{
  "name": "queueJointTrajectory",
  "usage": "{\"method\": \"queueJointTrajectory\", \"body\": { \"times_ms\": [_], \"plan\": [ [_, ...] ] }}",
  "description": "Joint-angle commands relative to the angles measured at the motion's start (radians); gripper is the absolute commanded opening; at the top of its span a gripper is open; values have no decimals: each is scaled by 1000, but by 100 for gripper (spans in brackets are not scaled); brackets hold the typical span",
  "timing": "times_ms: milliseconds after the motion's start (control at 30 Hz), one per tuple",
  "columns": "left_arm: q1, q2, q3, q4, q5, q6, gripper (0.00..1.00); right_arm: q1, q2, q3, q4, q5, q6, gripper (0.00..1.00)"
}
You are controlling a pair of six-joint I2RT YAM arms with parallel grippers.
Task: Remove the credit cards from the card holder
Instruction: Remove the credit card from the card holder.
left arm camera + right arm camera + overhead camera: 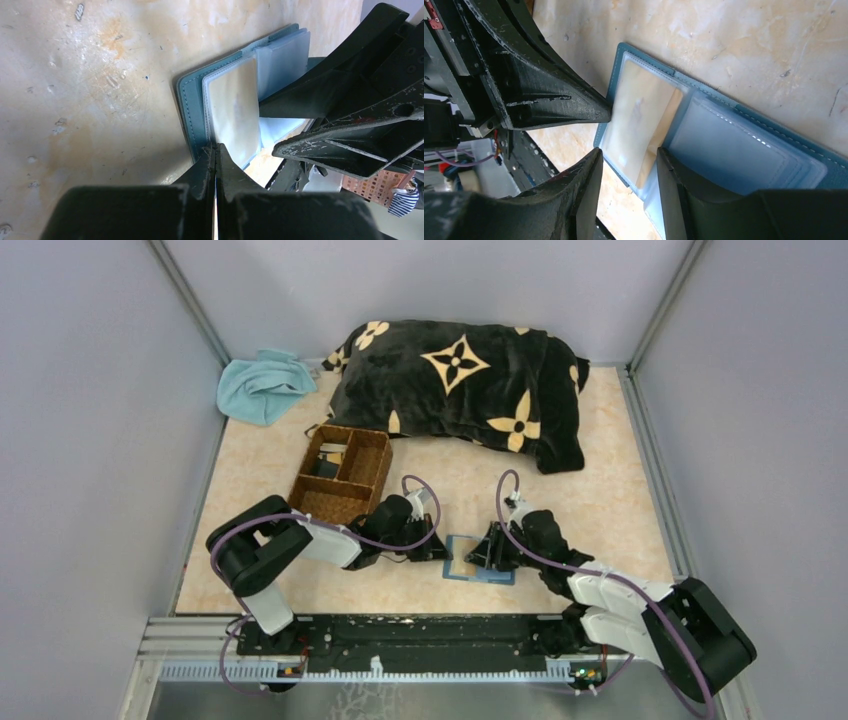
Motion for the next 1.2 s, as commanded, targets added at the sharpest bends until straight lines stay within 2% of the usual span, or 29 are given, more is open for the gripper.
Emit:
{"method": "queueJointTrajectory", "body": {
  "times_ms": [0, 333, 533, 633, 833, 900, 1033, 1100, 1167],
  "plan": [
    [-10, 56, -10, -95, -17, 20, 0, -16, -17, -14, 177, -156, 75, 43],
    [-11, 58, -7, -93, -6, 26, 0, -76, 13, -12, 311, -244, 146, 42],
    [-11, 61, -6, -90, -3, 29, 0, -80, 43, 24, 303, -244, 144, 40],
    [-10, 58, -10, -90, -5, 29, 0, -80, 38, 37, 234, -209, 107, 39],
    [-11, -70, -40, -94, -59, 41, 0, -80, -100, 83, -109, -47, -23, 37],
    [-10, -121, -17, -156, -85, 68, 1, -80, -159, 91, -184, -15, -47, 35],
    [-11, -161, 52, -278, -117, 124, 16, -80, -232, 85, -266, 2, -54, 26],
    [-11, -155, 76, -305, -124, 139, 19, -73, -254, 74, -295, -1, -58, 18],
    [-11, -140, 90, -318, -126, 143, 19, -59, -257, 77, -363, 25, -70, 4]
  ]
}}
